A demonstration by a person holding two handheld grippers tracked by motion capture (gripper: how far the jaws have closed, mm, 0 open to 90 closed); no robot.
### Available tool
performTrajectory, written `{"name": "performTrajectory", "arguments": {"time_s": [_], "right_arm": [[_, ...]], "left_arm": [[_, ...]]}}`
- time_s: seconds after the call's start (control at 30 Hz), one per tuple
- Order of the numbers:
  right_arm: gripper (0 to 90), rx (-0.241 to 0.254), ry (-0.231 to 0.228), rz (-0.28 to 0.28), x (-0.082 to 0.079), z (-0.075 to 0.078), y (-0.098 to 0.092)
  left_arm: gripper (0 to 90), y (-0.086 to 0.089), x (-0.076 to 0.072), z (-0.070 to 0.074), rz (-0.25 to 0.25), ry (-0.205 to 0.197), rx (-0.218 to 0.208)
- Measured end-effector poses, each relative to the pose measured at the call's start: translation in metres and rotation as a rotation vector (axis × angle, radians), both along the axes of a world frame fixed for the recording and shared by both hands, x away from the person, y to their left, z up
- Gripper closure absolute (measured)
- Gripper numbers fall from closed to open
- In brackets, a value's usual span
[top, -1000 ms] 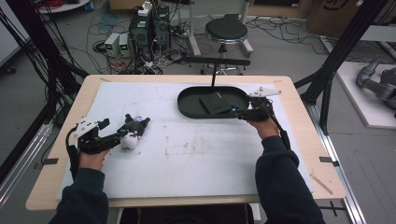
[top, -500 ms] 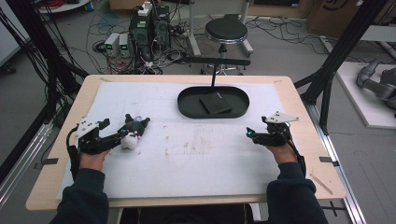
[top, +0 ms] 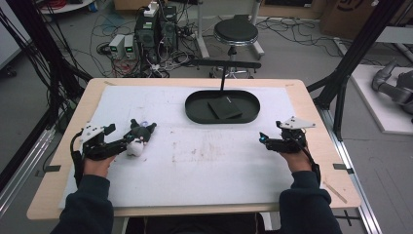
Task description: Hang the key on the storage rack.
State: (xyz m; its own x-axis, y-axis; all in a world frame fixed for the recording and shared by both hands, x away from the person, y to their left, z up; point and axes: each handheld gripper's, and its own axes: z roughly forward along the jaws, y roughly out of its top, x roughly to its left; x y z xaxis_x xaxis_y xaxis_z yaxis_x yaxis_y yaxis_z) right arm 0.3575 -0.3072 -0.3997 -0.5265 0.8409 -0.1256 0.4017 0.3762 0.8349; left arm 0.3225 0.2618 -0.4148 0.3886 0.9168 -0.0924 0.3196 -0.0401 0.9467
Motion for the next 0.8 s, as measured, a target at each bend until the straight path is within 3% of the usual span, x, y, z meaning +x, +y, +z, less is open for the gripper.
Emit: {"name": "performTrajectory", "arguments": {"time_s": [0.23,0.43,0.7,0.8], "right_arm": [[21.8,-0.005,-0.003,-0.002,-0.003,0.001,-0.003],[21.8,0.002,-0.009,-0.002,-0.005,0.001,-0.005],[21.8,-0.01,-0.002,0.012,-0.003,-0.001,-0.003],[21.8,-0.008,0.001,0.012,-0.003,-0.001,-0.003]], "left_arm": [[23.6,-0.007,0.0,0.0,0.011,0.021,0.003],[23.2,-0.015,-0.002,0.0,0.065,0.079,0.026],[21.0,-0.035,0.01,-0.011,0.076,0.149,0.13],[21.0,-0.043,0.015,-0.019,0.077,0.219,0.208]]}}
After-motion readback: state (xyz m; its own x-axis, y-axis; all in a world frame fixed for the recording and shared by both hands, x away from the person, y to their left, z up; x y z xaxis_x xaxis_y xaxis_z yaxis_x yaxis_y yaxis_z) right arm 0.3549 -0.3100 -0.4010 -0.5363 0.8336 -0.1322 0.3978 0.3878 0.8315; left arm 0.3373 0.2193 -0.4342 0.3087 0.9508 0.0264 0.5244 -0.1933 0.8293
